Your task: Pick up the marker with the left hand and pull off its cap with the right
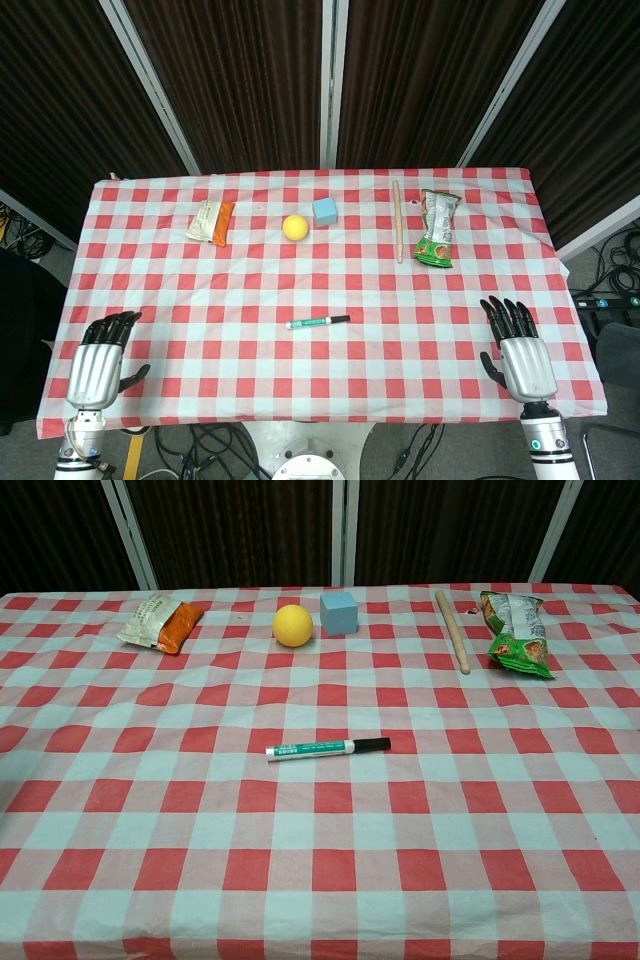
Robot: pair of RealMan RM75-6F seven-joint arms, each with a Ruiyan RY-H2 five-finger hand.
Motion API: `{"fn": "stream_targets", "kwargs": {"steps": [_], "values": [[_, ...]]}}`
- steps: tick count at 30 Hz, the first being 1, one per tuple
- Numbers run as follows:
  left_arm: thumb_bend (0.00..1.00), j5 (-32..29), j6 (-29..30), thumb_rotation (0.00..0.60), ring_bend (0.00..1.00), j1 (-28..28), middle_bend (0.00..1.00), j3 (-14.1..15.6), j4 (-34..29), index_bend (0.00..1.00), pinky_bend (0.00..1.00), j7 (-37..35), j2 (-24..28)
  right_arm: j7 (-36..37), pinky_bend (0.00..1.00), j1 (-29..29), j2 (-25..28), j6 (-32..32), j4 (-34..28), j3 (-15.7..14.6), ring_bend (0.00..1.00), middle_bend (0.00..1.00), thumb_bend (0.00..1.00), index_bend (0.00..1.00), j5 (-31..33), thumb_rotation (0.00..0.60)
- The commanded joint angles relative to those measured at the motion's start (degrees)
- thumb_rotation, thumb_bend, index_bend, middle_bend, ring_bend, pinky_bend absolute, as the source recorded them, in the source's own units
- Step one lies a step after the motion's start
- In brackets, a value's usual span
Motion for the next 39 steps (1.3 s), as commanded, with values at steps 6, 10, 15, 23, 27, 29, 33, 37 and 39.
{"fn": "stream_targets", "kwargs": {"steps": [6,10,15,23,27,29,33,37,39], "values": [[0.04,-0.25,-0.27,0.6,0.18,-0.2,0.21,-0.16,-0.45,0.2,0.22,0.34,0.09,0.11,0.0,-0.16,0.66,0.43,-0.45,0.02,0.0,0.06,0.22,0.0,-0.04,0.6],[0.04,-0.19,-0.71,0.6,0.18,-0.77,0.21,-0.58,-1.39,0.2,0.22,0.67,0.84,0.08,0.0,-0.32,0.92,0.83,-0.93,0.25,0.0,0.06,0.22,0.0,0.17,0.6],[0.04,0.07,-1.7,0.6,0.18,-1.81,0.21,-1.02,-3.05,0.2,0.23,1.07,1.48,0.37,0.0,-0.26,0.58,0.46,-0.71,0.19,0.0,0.06,0.22,0.0,0.5,0.6],[0.04,-0.33,-7.92,0.6,0.18,-8.43,0.21,-5.61,-7.62,0.22,0.25,5.41,1.15,-0.28,0.0,0.31,1.3,0.22,-0.98,0.61,0.0,0.06,0.22,0.0,0.27,0.6],[0.05,-4.34,-15.21,0.6,0.18,-14.67,0.22,-10.21,-10.28,0.23,0.29,8.67,-0.16,-1.06,0.0,0.7,1.96,0.58,-2.08,1.26,0.0,0.06,0.22,0.0,0.02,0.6],[0.05,-6.86,-17.89,0.6,0.22,-17.35,0.23,-12.38,-10.86,0.25,0.35,10.18,-1.6,-1.32,0.0,0.88,2.07,0.48,-2.44,1.41,0.0,0.06,0.22,0.0,0.04,0.6],[0.08,-14.18,-22.21,0.6,0.4,-22.53,0.34,-16.54,-9.79,0.34,0.51,12.35,-6.58,-1.99,0.0,1.36,2.04,-0.42,-2.6,1.47,0.0,0.06,0.22,0.0,0.43,0.6],[0.14,-22.75,-25.16,0.6,0.63,-26.98,0.44,-19.93,-8.5,0.4,0.7,14.65,-11.32,-1.59,0.0,1.73,1.93,-1.33,-2.4,1.44,0.0,0.06,0.22,0.0,0.98,0.6],[0.14,-26.08,-25.48,0.6,0.78,-29.16,0.44,-20.84,-7.25,0.39,0.81,16.9,-13.6,-1.13,0.0,1.91,2.07,-1.6,-2.33,1.43,0.0,0.05,0.22,0.0,0.99,0.6]]}}
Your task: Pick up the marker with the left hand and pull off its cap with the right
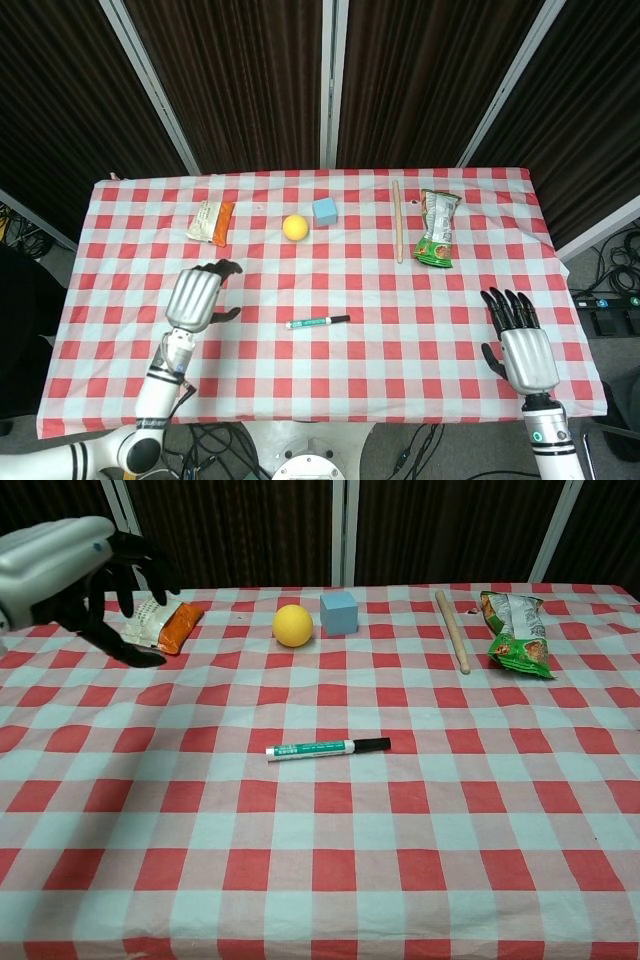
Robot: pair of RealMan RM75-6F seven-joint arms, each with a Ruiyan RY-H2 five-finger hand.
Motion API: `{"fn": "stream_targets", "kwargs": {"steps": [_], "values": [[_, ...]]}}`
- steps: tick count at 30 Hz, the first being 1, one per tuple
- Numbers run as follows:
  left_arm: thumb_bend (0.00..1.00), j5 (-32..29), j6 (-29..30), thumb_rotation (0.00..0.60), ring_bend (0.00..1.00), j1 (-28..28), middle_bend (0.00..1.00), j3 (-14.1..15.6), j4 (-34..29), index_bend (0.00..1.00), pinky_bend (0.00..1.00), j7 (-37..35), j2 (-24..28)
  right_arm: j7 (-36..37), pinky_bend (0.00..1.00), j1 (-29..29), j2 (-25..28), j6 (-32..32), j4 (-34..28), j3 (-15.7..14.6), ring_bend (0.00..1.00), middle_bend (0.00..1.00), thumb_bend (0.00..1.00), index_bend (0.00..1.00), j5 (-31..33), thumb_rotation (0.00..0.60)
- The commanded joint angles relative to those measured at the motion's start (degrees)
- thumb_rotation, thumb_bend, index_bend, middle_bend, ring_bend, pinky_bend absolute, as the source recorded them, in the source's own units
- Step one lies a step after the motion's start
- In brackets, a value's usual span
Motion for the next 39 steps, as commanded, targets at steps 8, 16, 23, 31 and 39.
{"fn": "stream_targets", "kwargs": {"steps": [8,16,23,31,39], "values": [[0.15,-16.02,-2.65,0.6,0.91,-11.01,0.44,-1.15,3.95,0.38,0.9,14.09,-11.71,0.12,0.0,0.62,1.72,0.6,-0.63,1.02,0.0,0.05,0.22,0.0,-0.07,0.6],[0.15,-25.83,-2.0,0.6,0.93,-16.56,0.44,-0.13,4.63,0.38,0.9,22.95,-16.11,-0.66,0.0,1.33,3.18,0.64,-2.09,1.88,0.0,0.05,0.22,0.0,0.03,0.6],[0.15,-29.9,-1.09,0.6,0.93,-19.64,0.45,-0.13,6.18,0.39,0.9,24.51,-18.19,-0.38,0.0,1.74,2.5,-0.22,-1.33,1.76,0.0,0.05,0.22,0.0,0.8,0.6],[0.15,-33.9,0.81,0.6,0.95,-22.95,0.47,-0.37,8.8,0.4,0.92,26.9,-20.66,-0.01,0.0,2.09,2.05,-0.36,-0.55,1.71,0.0,0.05,0.22,0.0,0.87,0.6],[0.16,-37.17,3.13,0.6,0.97,-26.47,0.5,0.19,12.29,0.44,0.93,32.38,-23.12,0.1,0.0,2.17,2.27,-0.19,-0.55,1.6,0.0,0.05,0.22,0.0,0.86,0.6]]}}
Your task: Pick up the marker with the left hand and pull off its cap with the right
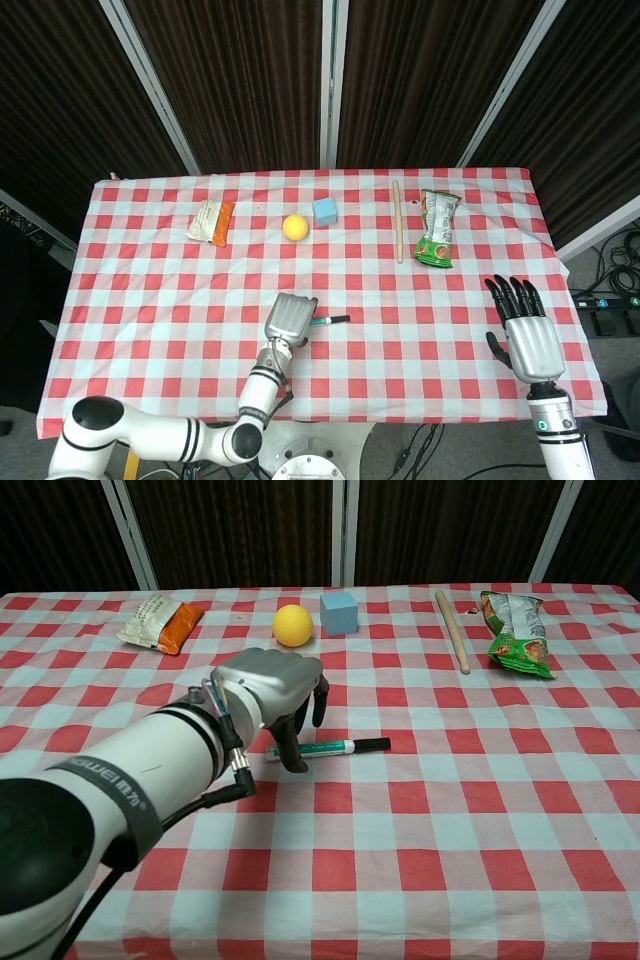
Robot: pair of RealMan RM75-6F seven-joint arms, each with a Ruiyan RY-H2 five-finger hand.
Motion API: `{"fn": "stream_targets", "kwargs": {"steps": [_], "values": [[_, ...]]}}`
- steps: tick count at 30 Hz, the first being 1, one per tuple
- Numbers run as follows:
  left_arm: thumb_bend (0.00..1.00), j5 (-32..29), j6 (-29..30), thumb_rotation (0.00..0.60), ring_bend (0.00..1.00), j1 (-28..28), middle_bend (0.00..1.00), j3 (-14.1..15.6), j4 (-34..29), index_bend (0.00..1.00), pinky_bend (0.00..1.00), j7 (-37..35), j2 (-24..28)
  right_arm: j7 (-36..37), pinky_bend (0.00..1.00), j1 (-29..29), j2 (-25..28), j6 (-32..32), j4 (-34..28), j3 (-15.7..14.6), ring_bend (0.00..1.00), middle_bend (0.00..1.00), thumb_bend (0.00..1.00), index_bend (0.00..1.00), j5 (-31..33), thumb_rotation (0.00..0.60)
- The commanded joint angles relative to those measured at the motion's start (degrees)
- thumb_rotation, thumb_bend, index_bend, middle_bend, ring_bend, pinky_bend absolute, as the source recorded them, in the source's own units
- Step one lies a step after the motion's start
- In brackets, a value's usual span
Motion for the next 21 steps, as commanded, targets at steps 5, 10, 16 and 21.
{"fn": "stream_targets", "kwargs": {"steps": [5,10,16,21], "values": [[0.17,-3.12,0.72,0.6,0.97,-2.3,0.5,0.16,2.73,0.44,0.93,3.18,-1.37,0.4,0.0,0.06,-0.12,-0.11,0.37,-0.13,0.0,0.05,0.22,0.0,0.15,0.6],[0.19,-4.78,0.16,0.6,0.97,-3.14,0.5,-0.08,4.11,0.46,0.93,3.58,-1.71,0.95,0.0,0.18,-0.31,-0.38,1.01,-0.19,0.0,0.05,0.22,0.0,0.44,0.6],[0.23,-5.9,-0.15,0.6,0.97,-4.03,0.51,-0.54,5.21,0.47,0.94,3.49,-2.06,1.43,0.0,0.39,-0.36,-0.65,1.39,-0.15,0.0,0.05,0.22,0.0,0.66,0.6],[0.26,-6.74,-0.2,0.6,0.97,-4.49,0.52,-0.58,5.53,0.48,0.94,3.45,-2.07,1.58,0.0,0.41,-0.46,-0.72,1.6,-0.2,0.0,0.05,0.22,0.0,0.89,0.6]]}}
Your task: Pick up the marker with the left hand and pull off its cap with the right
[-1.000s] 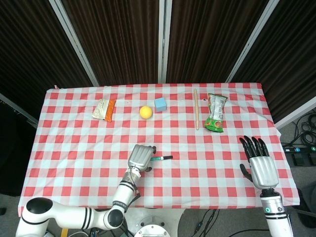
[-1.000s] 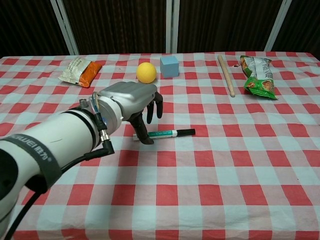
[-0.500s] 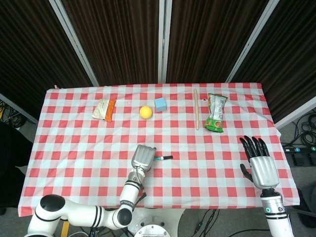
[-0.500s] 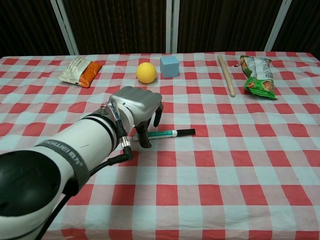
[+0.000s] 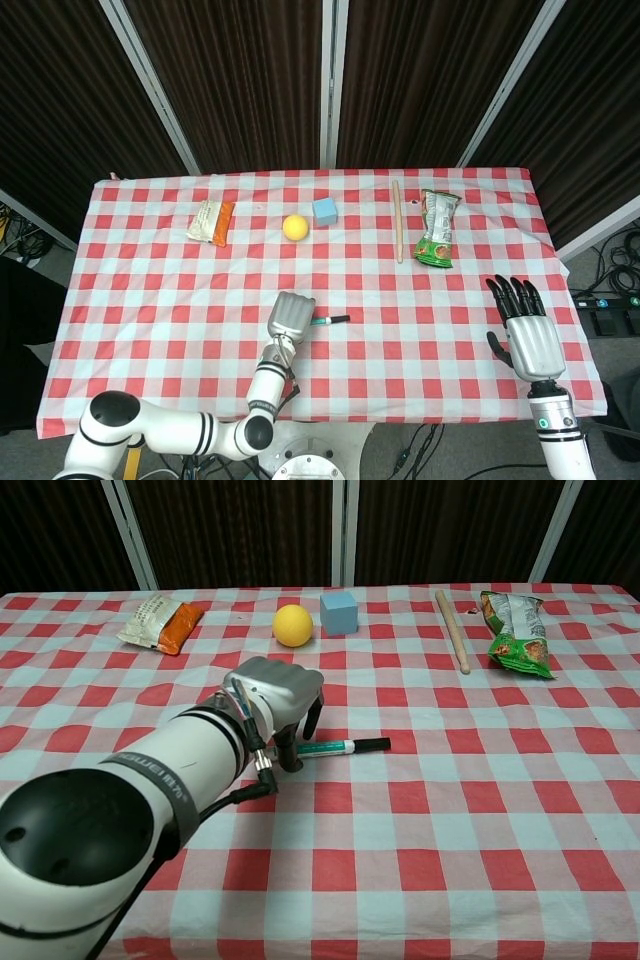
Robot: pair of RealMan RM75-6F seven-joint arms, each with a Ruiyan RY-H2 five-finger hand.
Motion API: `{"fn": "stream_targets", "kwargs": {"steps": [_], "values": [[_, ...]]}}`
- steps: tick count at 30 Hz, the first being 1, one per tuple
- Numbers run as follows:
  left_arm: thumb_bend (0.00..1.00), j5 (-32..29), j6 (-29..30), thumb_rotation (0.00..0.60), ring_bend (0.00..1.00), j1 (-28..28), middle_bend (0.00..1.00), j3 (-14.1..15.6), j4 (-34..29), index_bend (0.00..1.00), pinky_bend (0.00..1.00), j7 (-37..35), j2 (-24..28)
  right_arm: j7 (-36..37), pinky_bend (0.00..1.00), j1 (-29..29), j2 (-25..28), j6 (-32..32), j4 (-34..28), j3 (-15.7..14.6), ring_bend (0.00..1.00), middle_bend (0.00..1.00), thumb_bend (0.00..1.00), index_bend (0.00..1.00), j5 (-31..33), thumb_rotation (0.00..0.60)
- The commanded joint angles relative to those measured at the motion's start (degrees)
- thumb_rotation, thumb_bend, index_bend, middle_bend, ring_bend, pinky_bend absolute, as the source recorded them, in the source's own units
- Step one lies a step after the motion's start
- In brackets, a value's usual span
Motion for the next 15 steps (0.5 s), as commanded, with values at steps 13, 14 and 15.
{"fn": "stream_targets", "kwargs": {"steps": [13,14,15], "values": [[0.28,-0.67,-0.7,0.6,0.98,-0.24,0.53,0.48,1.39,0.49,0.94,-2.13,0.07,-0.42,0.0,0.23,0.09,-0.27,-0.26,-0.03,0.0,0.05,0.22,0.0,0.38,0.6],[0.29,-0.56,-0.64,0.6,0.98,-0.25,0.53,0.56,1.31,0.49,0.94,-2.22,0.12,-0.45,0.0,0.27,0.03,-0.35,-0.23,-0.08,0.0,0.05,0.22,0.0,0.38,0.6],[0.29,-0.53,-0.59,0.6,0.98,-0.26,0.53,0.62,1.17,0.49,0.94,-2.3,0.19,-0.52,0.0,0.32,-0.02,-0.45,-0.2,-0.12,0.0,0.05,0.22,0.0,0.39,0.6]]}}
